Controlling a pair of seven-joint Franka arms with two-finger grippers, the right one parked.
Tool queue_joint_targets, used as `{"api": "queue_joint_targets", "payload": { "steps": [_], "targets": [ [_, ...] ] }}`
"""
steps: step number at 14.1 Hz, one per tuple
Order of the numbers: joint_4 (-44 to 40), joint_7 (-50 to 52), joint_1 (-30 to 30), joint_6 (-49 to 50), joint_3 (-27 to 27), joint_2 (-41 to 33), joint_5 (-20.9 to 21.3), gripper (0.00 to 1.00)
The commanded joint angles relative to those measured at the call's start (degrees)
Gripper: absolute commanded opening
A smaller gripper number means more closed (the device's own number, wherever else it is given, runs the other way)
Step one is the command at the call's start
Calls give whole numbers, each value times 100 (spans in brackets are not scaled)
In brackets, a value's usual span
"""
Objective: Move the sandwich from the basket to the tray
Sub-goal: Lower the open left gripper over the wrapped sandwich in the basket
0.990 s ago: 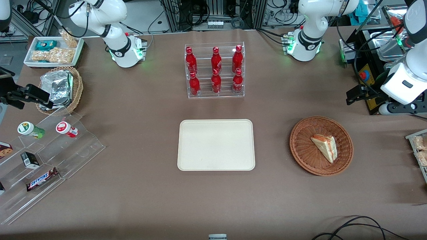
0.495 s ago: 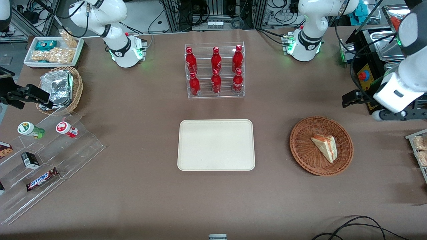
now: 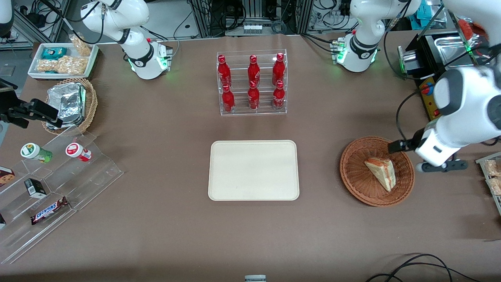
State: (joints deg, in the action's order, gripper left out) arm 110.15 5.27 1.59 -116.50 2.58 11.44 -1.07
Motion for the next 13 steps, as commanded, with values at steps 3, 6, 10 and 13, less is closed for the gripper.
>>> {"api": "queue_joint_targets", "payload": {
  "steps": [3,6,10,13],
  "targets": [
    [569,1716,149,-900,32,77,-7,100],
    [534,3310,105,-1302,50,411,19,100],
    [446,3928,61,-1454,50,842,19,100],
    [516,3955,69,-1709,59,965,10,49]
  ]
}}
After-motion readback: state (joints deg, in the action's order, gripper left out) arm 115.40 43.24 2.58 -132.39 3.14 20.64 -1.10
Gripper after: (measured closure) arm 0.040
